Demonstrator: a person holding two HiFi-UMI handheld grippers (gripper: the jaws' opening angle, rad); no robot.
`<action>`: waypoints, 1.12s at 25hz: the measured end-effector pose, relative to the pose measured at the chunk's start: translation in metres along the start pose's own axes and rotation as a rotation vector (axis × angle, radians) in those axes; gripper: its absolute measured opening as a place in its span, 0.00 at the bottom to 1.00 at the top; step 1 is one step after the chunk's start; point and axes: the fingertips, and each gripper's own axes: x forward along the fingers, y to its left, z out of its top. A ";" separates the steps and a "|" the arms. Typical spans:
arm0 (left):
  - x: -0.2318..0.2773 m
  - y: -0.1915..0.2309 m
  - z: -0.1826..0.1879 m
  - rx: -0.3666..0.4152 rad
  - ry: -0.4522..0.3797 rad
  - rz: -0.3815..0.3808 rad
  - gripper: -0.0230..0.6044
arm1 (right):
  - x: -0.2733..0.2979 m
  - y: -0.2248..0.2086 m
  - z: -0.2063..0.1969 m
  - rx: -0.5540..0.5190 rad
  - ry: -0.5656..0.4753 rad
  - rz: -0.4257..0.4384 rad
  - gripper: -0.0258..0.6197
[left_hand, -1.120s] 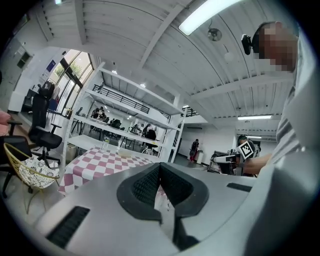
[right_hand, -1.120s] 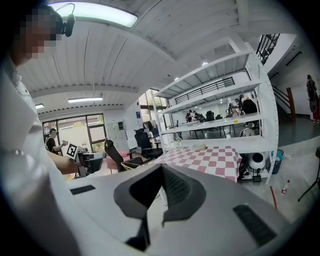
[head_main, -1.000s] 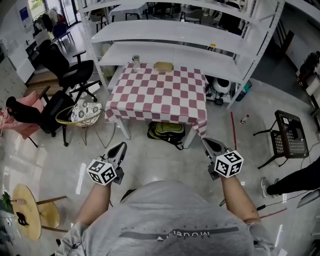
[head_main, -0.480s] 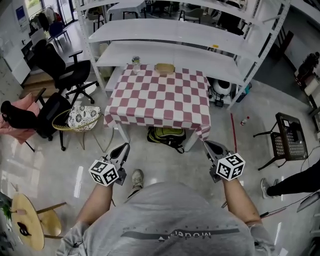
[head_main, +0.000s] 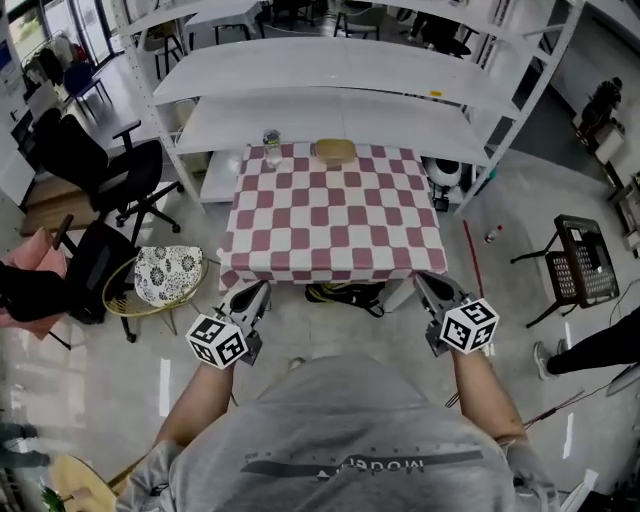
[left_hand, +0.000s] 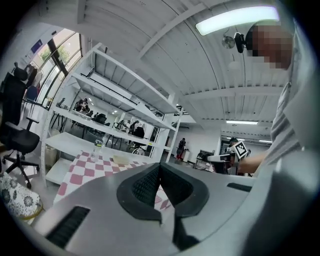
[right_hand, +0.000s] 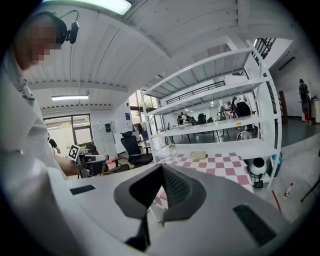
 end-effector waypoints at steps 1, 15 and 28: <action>0.003 0.011 0.006 0.011 0.006 -0.011 0.06 | 0.012 0.001 0.005 0.002 -0.004 -0.008 0.08; 0.049 0.132 0.052 0.031 0.044 -0.092 0.06 | 0.128 -0.007 0.046 0.015 -0.025 -0.091 0.08; 0.123 0.178 0.067 0.022 0.053 -0.038 0.06 | 0.194 -0.080 0.064 0.016 0.014 -0.042 0.08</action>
